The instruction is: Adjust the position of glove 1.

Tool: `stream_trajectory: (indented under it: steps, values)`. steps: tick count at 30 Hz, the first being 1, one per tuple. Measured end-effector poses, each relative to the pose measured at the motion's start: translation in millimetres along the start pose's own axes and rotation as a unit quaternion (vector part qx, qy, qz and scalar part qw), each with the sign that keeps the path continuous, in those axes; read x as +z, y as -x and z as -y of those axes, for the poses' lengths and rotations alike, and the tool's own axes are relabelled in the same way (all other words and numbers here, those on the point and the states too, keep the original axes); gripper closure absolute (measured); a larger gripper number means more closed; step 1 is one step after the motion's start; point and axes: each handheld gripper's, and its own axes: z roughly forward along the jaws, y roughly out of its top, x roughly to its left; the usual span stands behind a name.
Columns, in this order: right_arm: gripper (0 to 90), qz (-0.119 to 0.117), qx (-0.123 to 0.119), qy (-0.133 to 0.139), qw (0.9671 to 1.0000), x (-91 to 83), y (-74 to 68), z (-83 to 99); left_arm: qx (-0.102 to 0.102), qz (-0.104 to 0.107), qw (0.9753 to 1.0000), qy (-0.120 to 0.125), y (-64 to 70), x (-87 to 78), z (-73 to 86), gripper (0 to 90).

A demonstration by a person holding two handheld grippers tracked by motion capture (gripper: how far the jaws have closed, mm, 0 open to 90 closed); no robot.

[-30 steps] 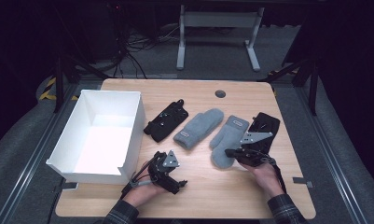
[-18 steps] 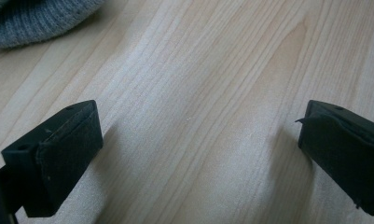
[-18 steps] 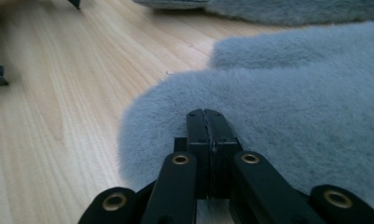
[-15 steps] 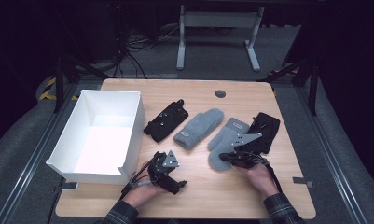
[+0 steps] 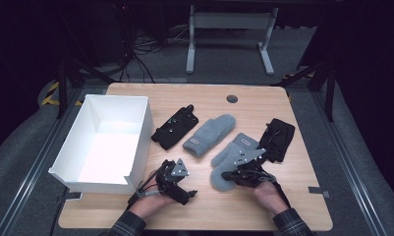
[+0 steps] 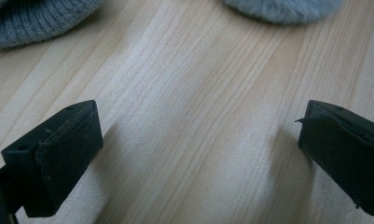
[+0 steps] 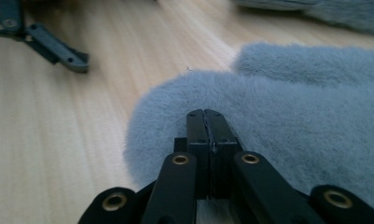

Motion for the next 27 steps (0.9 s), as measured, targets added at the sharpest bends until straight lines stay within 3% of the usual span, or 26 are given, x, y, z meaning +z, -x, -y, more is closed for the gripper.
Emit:
stream_trajectory:
  steps: [9, 16, 19, 20, 24, 27]
  values:
    - [90.0, -0.040, -0.026, -0.012, 0.9988, 1.9, -27.4, 2.1, 0.000, 0.000, 1.0000, 0.000, 0.1, -0.1, 0.1, 0.1]
    - [90.0, -0.049, -0.039, -0.007, 0.9980, -4.2, -37.8, 2.6, 0.000, 0.000, 1.0000, 0.000, 0.0, 0.0, 0.0, 0.1]
    - [90.0, -0.035, -0.038, 0.015, 0.9986, -14.6, -33.8, -0.8, 0.000, -0.001, 1.0000, 0.000, 0.0, -0.1, 0.0, 0.1]
    - [90.0, -0.019, -0.036, 0.021, 0.9990, -19.7, -30.4, -2.2, 0.000, 0.000, 1.0000, 0.000, 0.1, -0.1, 0.1, 0.1]
    - [90.0, 0.045, -0.006, 0.033, 0.9984, -36.5, 0.6, -1.6, 0.000, 0.000, 1.0000, 0.000, 0.1, -0.1, 0.1, 0.1]
    - [90.0, 0.093, 0.023, 0.031, 0.9949, -44.7, 28.1, 1.8, 0.000, 0.000, 1.0000, 0.000, 0.0, 0.0, 0.0, 0.1]
